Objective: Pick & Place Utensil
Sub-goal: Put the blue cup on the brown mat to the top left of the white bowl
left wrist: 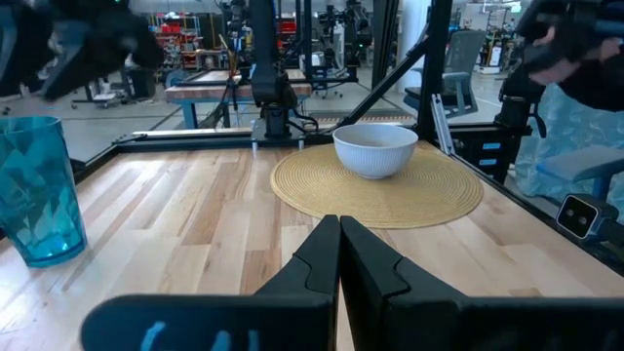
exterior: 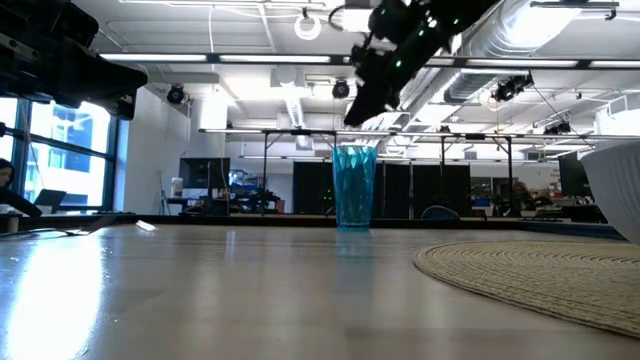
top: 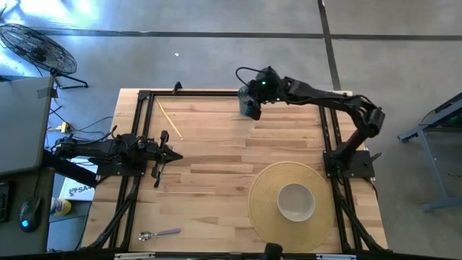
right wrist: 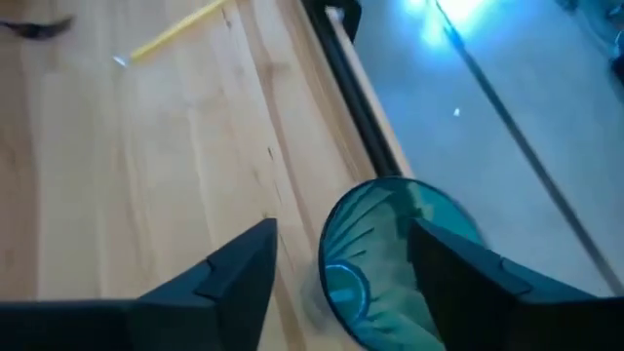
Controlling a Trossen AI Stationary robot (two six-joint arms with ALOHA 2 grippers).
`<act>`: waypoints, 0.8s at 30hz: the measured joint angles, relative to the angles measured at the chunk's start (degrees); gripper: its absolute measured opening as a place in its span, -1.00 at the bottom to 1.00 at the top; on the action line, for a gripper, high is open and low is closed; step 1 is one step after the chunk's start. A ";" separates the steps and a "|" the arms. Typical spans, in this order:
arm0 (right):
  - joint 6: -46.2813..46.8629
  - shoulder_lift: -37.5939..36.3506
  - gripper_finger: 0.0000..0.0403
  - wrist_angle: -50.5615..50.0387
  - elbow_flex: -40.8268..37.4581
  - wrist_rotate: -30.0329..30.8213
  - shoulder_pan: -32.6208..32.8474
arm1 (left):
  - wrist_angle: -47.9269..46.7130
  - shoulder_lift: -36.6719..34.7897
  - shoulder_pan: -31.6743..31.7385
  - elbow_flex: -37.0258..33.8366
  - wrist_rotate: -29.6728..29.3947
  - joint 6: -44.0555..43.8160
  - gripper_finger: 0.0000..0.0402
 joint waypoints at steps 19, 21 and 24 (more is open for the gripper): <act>11.34 -21.90 0.26 24.84 -36.78 0.87 -3.20 | 0.00 0.02 0.01 -0.01 0.00 0.00 -1.00; 13.59 -20.05 0.29 36.08 -42.22 -0.76 -3.03 | 0.00 0.02 0.02 0.01 0.00 0.00 -1.00; 16.11 -14.93 0.40 50.13 -47.47 -0.25 -2.26 | 0.00 0.02 0.01 0.00 0.00 0.00 -1.00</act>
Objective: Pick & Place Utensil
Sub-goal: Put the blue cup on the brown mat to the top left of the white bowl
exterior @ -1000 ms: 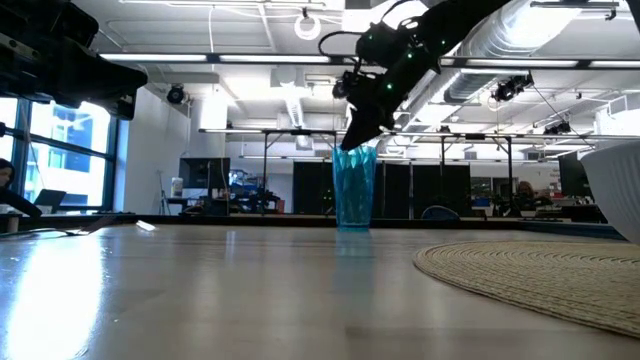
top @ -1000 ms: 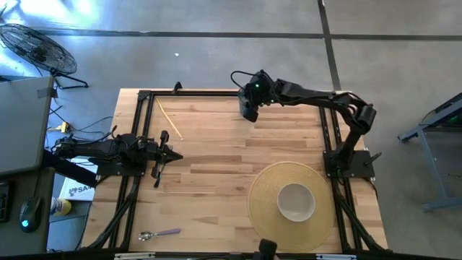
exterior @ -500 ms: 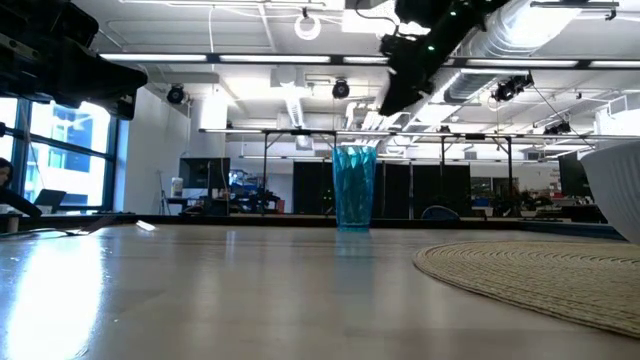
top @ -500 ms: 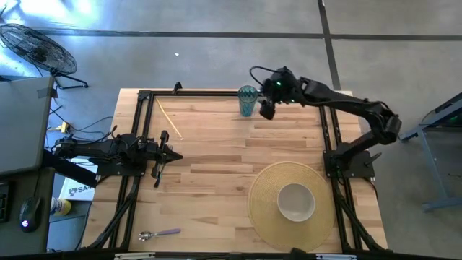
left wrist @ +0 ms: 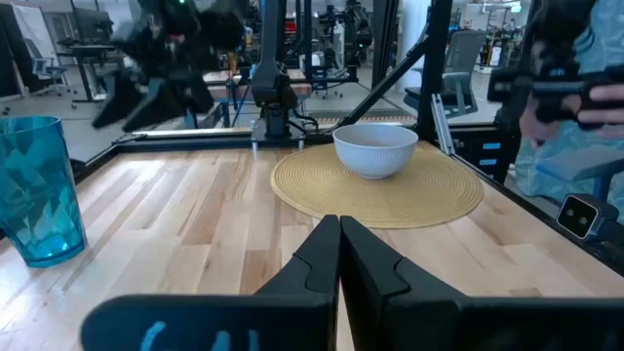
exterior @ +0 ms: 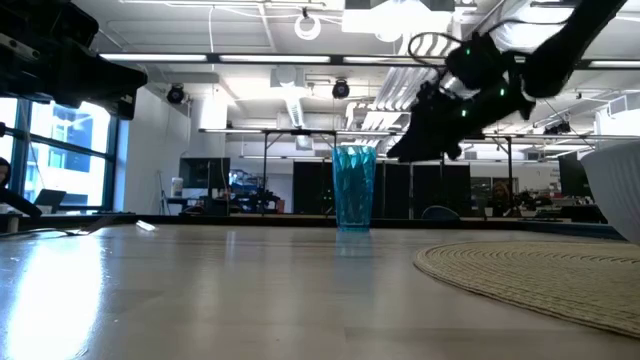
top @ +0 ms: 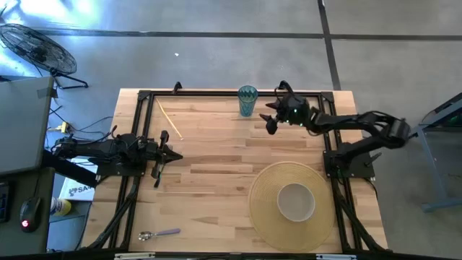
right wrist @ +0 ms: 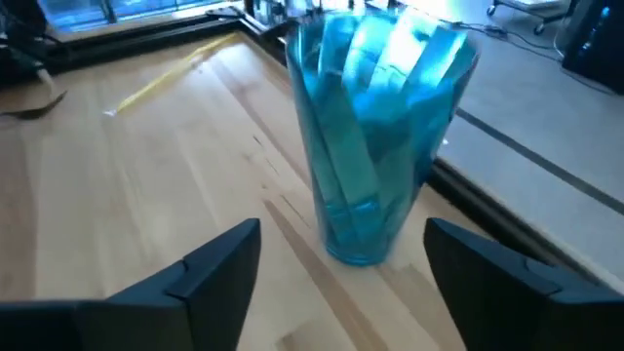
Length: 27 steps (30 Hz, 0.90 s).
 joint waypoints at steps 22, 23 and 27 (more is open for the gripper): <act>2.94 30.46 0.97 22.77 8.26 5.47 0.27 | 0.00 -0.02 0.02 0.00 0.00 0.00 -1.00; 2.71 30.83 0.97 23.35 8.26 5.44 0.26 | 0.00 -0.02 0.00 0.00 0.00 0.00 -1.00; 2.58 31.75 0.98 25.67 8.26 6.02 0.27 | 0.00 -0.01 0.00 -0.01 -0.01 0.00 -1.00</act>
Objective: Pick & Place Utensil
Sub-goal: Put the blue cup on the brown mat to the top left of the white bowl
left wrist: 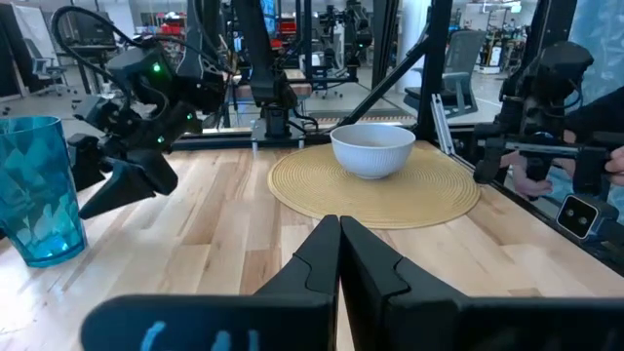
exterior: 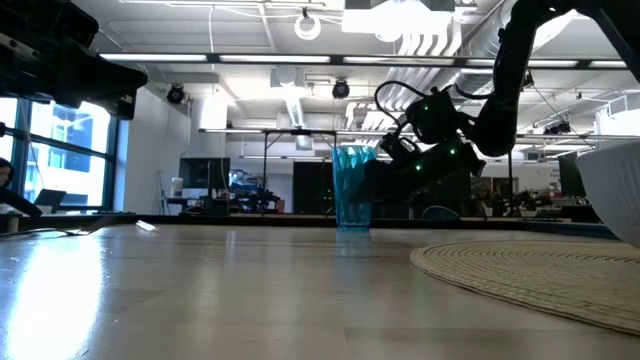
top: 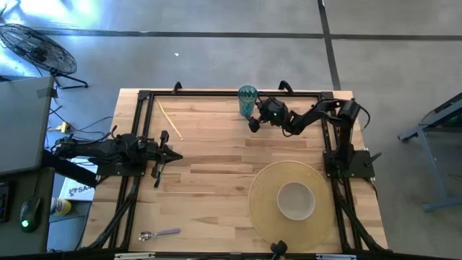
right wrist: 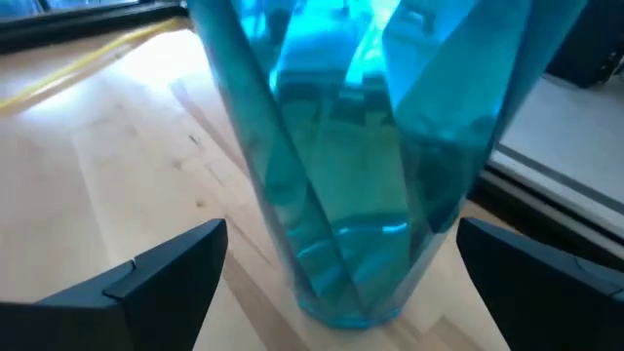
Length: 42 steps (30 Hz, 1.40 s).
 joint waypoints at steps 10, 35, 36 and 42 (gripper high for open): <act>-1.61 0.88 0.98 -3.99 2.85 2.02 0.33 | 0.00 0.01 -0.01 0.02 0.01 0.00 -1.00; -1.01 7.89 0.75 -4.46 13.92 4.45 0.92 | 0.00 0.01 -0.01 0.00 0.01 0.00 -1.00; -1.17 7.92 0.71 -4.21 13.89 4.45 0.87 | 0.00 0.01 0.01 0.02 0.01 0.00 -1.00; -2.80 7.45 0.68 -3.09 13.59 4.04 1.10 | 0.00 0.01 -0.01 0.02 0.01 0.00 -1.00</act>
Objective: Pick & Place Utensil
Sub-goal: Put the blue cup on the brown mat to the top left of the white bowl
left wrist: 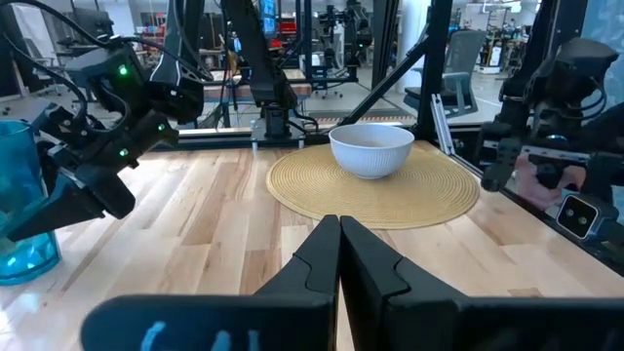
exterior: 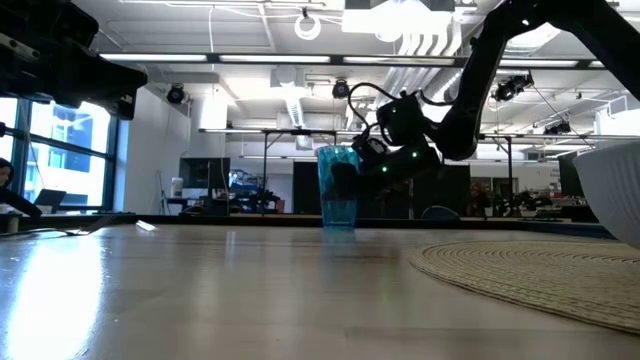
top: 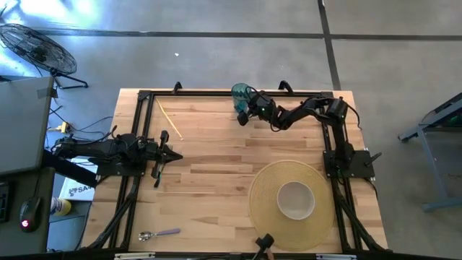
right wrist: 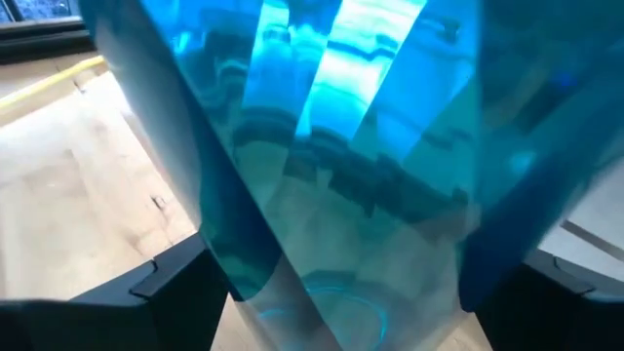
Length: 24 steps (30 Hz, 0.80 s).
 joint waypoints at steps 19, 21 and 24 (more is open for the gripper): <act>-0.49 -35.75 0.70 0.44 -32.23 -5.53 4.52 | 0.00 -0.01 0.01 -0.01 0.00 0.00 -1.00; -0.07 -41.85 0.70 -0.31 -36.67 -6.64 5.35 | -0.01 -0.01 0.01 -0.01 0.00 0.00 -1.00; 2.50 -50.40 0.70 -0.30 -42.93 -9.47 6.20 | 0.00 0.00 0.00 0.00 -0.02 0.00 -1.00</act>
